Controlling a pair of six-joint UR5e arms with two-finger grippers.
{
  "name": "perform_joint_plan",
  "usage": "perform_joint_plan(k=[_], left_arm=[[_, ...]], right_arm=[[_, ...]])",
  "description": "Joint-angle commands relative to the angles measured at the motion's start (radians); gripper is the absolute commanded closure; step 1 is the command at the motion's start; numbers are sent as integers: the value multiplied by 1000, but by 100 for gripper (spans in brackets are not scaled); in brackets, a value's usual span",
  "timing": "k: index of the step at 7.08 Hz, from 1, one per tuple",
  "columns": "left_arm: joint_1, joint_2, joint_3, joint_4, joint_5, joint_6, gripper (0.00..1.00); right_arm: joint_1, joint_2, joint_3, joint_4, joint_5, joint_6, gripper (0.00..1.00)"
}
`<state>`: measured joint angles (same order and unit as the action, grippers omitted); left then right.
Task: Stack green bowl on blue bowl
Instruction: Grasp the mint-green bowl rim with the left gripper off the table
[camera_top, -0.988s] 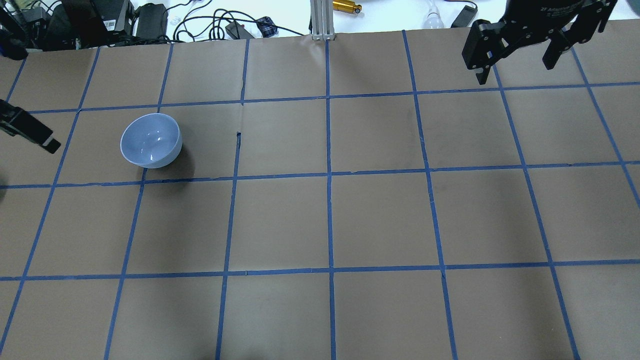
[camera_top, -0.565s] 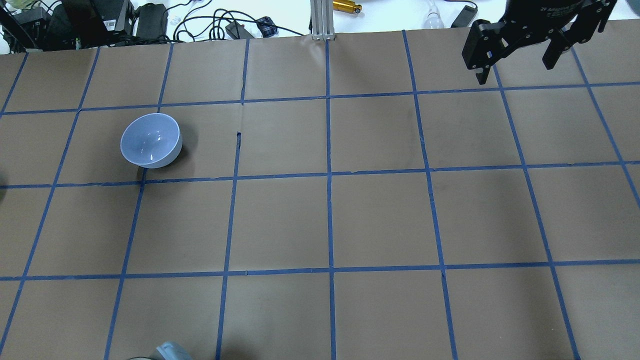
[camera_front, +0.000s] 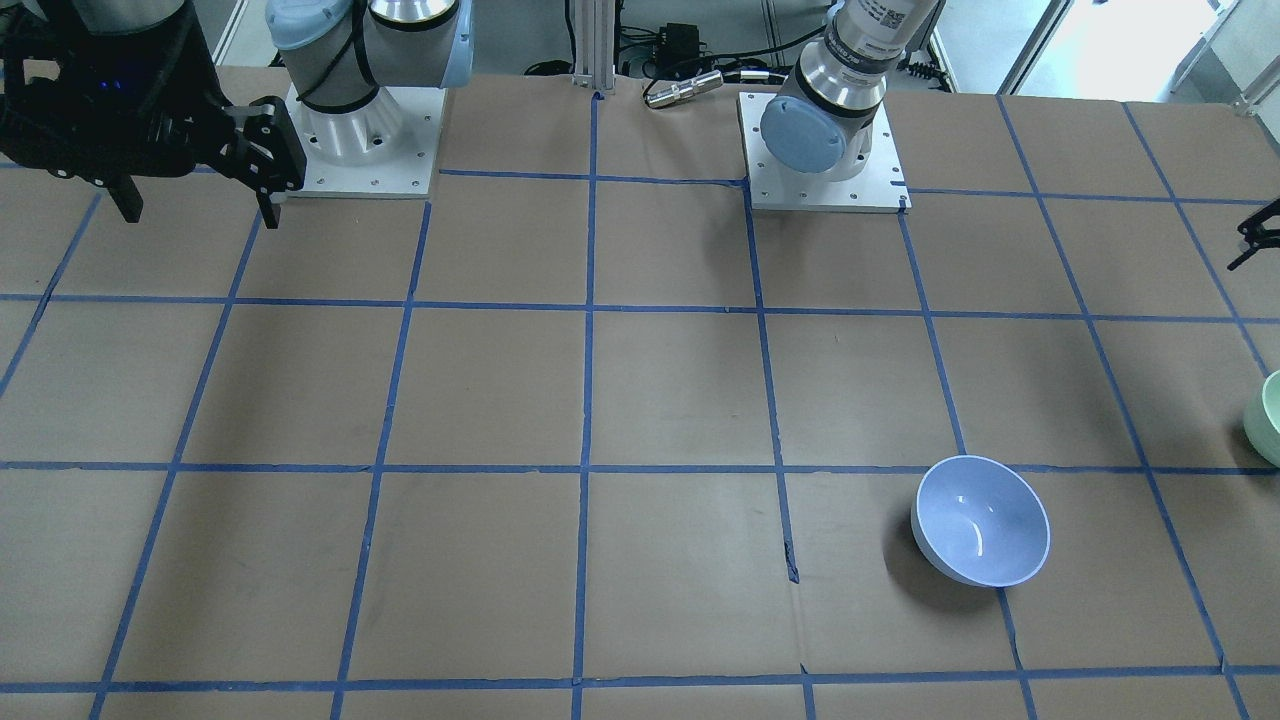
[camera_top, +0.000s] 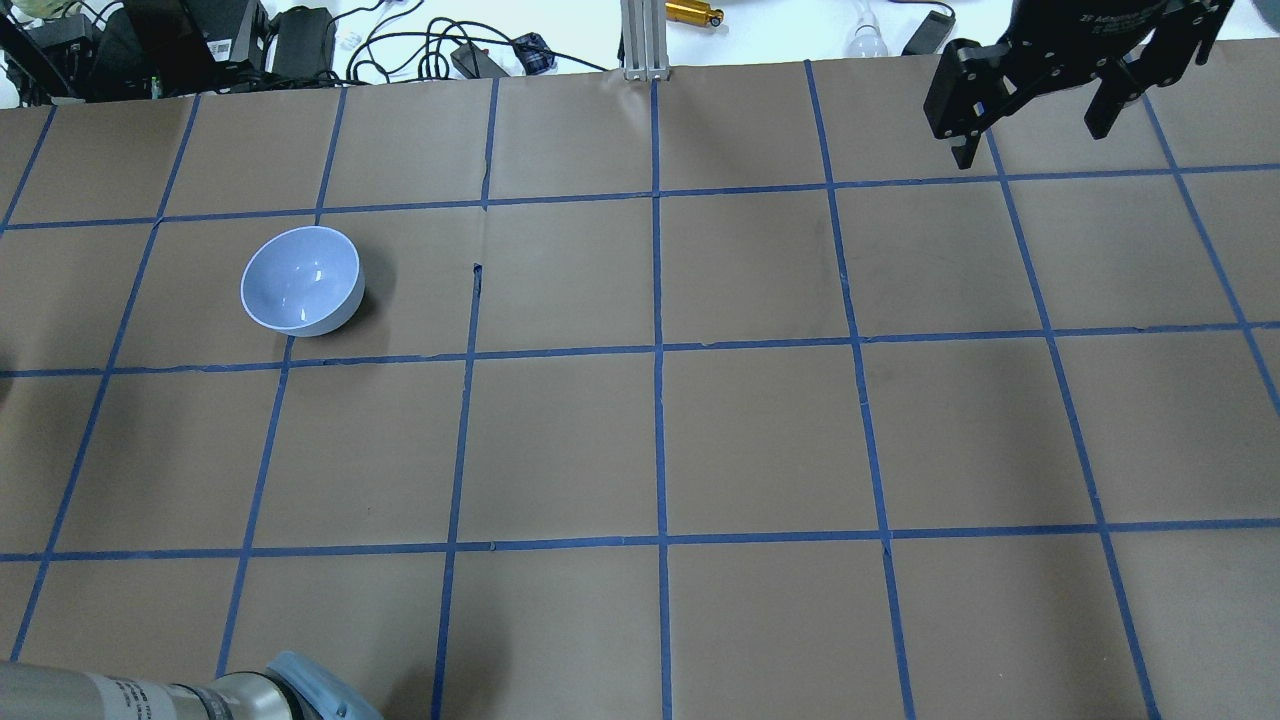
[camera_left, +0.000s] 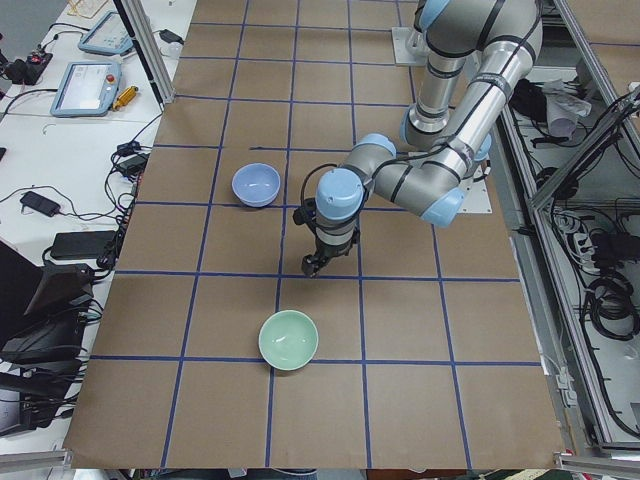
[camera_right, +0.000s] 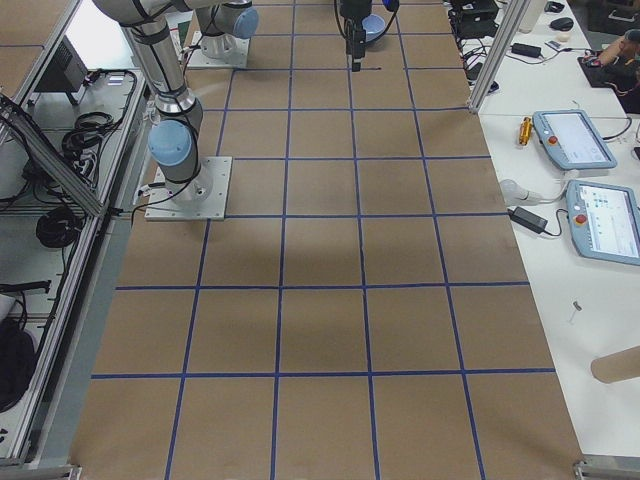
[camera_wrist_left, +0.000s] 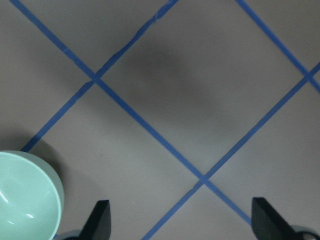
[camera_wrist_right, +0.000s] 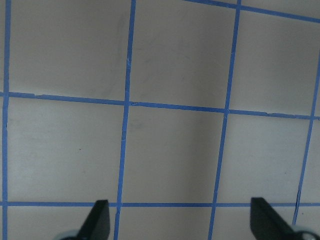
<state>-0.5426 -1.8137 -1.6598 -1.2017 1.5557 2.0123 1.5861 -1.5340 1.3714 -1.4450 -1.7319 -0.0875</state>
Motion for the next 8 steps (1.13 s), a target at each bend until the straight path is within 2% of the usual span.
perform_joint_plan(k=[1, 3, 5, 8], left_arm=[[71, -117, 50, 117, -8, 262, 0], [78, -231, 151, 117, -25, 406, 0], [81, -311, 186, 119, -23, 554, 0], [81, -367, 190, 119, -28, 556, 0]], right_arm=[[0, 0, 0, 0, 0, 0, 0], [0, 0, 0, 0, 0, 0, 0], [0, 0, 0, 0, 0, 0, 0], [0, 0, 0, 0, 0, 0, 0]])
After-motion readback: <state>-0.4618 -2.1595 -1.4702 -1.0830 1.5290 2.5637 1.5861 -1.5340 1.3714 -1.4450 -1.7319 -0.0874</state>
